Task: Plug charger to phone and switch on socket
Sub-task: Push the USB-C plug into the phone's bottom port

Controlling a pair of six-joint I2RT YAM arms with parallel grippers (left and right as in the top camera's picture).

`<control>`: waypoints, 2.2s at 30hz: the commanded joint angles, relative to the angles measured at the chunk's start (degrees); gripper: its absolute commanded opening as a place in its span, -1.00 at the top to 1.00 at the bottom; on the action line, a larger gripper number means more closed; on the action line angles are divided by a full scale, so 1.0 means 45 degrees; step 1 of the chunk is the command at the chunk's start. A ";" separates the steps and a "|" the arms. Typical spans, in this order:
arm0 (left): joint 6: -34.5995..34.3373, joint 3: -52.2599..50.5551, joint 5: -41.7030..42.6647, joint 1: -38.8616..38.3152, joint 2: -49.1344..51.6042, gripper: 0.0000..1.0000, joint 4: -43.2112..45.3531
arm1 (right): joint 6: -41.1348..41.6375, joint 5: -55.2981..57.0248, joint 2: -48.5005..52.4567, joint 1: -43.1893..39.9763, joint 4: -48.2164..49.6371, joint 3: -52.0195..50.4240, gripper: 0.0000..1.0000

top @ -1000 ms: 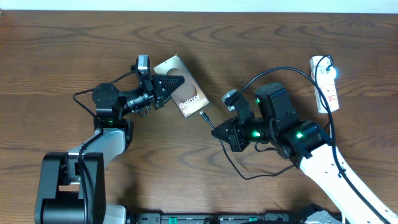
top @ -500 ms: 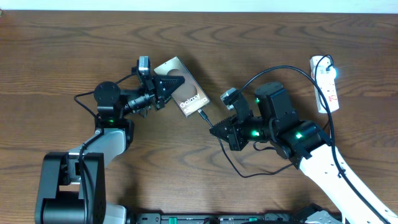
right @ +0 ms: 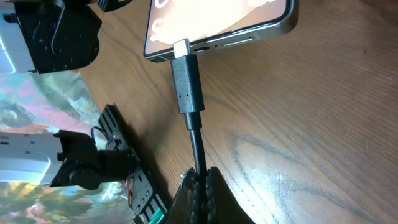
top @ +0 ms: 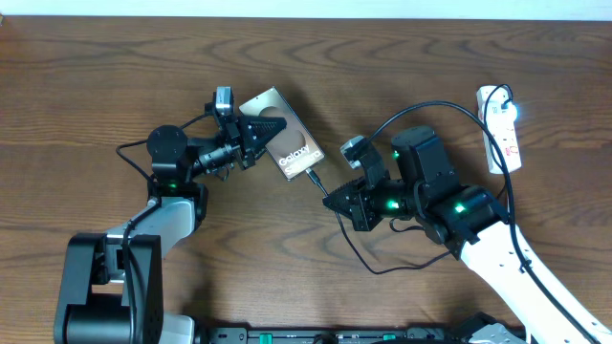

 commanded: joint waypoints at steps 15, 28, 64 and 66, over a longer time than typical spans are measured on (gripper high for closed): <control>-0.0277 0.0316 -0.0170 -0.0019 -0.0029 0.85 0.0136 | 0.0636 0.0325 -0.0068 0.0185 -0.0039 -0.0063 0.98; -0.0461 0.0316 -0.0398 -0.0019 -0.0029 0.85 0.0136 | 0.0636 0.0330 -0.0068 0.0185 -0.0029 -0.0063 0.98; -0.0884 0.0316 -0.0597 -0.0136 -0.0029 0.85 0.0136 | 0.0738 0.0544 -0.0058 0.0185 0.0151 -0.0063 0.98; -0.0884 0.0316 -0.0767 -0.0267 -0.0029 0.85 0.0136 | 0.0738 0.0544 -0.0058 0.0185 0.0155 -0.0063 0.98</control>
